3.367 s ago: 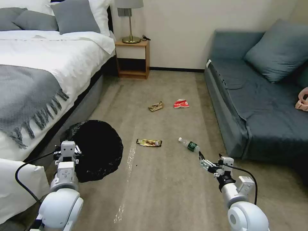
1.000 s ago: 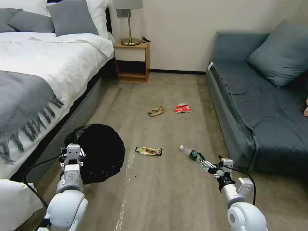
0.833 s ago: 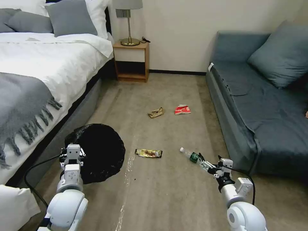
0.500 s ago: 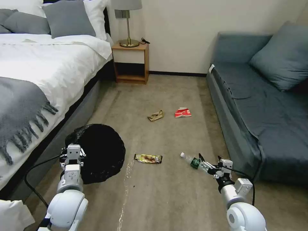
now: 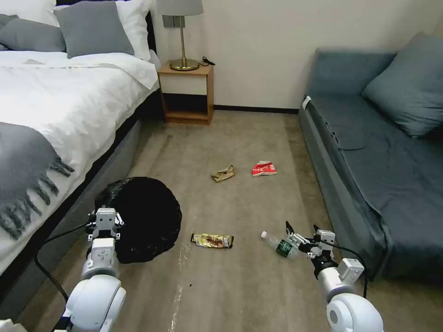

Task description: Pick up the trash bin, then pick up the garbage on the floor and place it into the trash bin.

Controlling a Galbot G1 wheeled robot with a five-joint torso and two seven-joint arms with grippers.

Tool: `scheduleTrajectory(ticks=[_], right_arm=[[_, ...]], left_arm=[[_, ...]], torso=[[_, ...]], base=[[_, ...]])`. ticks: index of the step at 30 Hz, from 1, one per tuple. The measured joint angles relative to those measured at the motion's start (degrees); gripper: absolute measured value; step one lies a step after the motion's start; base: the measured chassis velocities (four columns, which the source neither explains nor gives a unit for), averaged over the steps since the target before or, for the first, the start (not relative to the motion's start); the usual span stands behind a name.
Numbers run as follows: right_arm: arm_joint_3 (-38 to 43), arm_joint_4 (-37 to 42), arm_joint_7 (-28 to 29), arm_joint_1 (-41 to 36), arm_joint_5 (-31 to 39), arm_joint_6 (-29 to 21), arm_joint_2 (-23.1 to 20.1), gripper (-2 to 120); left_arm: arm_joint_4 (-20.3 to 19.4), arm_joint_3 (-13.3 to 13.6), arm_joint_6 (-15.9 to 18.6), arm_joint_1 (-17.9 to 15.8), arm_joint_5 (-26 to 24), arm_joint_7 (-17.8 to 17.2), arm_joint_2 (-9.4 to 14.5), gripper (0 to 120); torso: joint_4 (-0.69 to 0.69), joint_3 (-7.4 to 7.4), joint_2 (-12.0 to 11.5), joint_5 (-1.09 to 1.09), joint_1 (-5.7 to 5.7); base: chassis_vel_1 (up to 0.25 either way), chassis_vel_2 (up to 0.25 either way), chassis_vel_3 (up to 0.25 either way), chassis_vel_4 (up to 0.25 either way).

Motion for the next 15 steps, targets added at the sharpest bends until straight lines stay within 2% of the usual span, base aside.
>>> scheduleTrajectory(ticks=[15], right_arm=[[-0.4, -0.8, -0.1, 0.2, 0.0, 0.1, -0.3, 100]], left_arm=[[-0.2, -0.1, -0.6, 0.6, 0.3, 0.0, -0.6, 4]], torso=[[0.0, 0.0, 0.0, 0.0, 0.0]], base=[[-0.107, 0.111, 0.101, -0.107]])
